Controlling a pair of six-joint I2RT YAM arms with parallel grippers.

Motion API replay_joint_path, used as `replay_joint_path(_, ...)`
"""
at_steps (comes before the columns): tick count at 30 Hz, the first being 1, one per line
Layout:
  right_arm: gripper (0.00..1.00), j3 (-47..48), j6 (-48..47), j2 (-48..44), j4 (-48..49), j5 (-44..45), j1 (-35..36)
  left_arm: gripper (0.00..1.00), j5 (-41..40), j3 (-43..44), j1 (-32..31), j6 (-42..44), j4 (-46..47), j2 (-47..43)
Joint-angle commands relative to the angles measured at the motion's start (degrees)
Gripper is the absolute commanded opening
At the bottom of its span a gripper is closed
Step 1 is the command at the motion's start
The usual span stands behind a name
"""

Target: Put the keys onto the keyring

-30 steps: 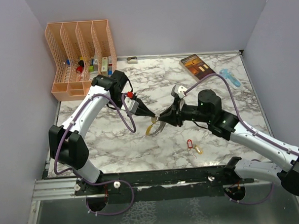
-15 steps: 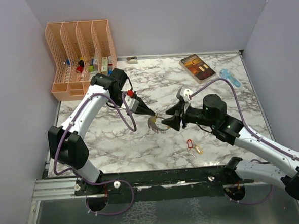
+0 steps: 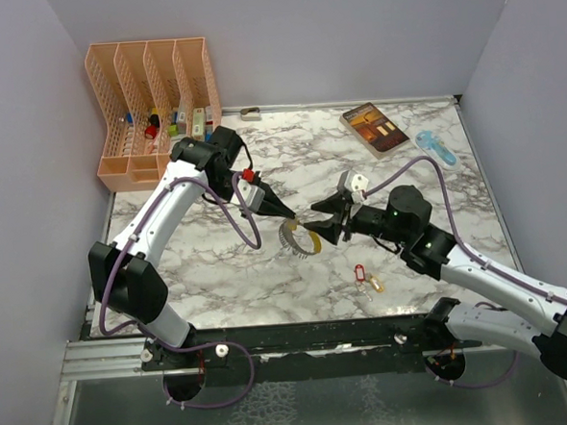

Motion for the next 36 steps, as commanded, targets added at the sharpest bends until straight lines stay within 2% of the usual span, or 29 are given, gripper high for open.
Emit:
replay_joint_path(1, 0.44, 0.4, 2.0, 2.5, 9.0, -3.6, 0.0, 0.00, 0.5, 1.6, -0.4, -0.6, -1.0, -1.3)
replay_joint_path(11, 0.38, 1.8, 4.3, 5.7, 10.2, -7.7, 0.0, 0.00, 0.1, 1.5, -0.5, 0.0, -0.7, -1.1)
replay_joint_path(17, 0.37, 1.6, 4.3, 5.6, 9.4, -8.4, 0.0, 0.00, 1.2, 2.5, -0.5, -0.2, -1.0, -0.5)
replay_joint_path(22, 0.31, 0.8, 4.3, 6.9, 9.5, -8.9, 0.0, 0.00, 1.6, 3.7, -0.5, -1.3, -1.0, -0.5)
replay_joint_path(29, 0.30, -0.9, 4.5, 6.8, 14.7, -8.6, 0.0, 0.00, 2.8, 3.9, -0.5, -2.9, -1.0, -0.6)
replay_joint_path(31, 0.27, -0.6, 4.0, 6.9, 15.4, -8.5, 0.0, 0.00, 2.7, 3.5, -0.6, -2.9, -0.9, -0.7)
replay_joint_path(33, 0.11, -0.4, 3.4, 6.9, 16.0, -8.0, 0.0, 0.00, 2.4, 3.2, -0.6, -3.0, -1.0, -0.7)
replay_joint_path(34, 0.06, -0.3, 3.3, 6.9, 16.1, -7.6, 0.0, 0.00, 1.9, 3.1, -0.6, -3.1, -1.0, -0.8)
replay_joint_path(36, 0.04, -0.1, 3.0, 6.9, 16.1, -7.3, 0.0, 0.00, 1.2, 2.8, -0.6, -3.1, -1.0, -1.0)
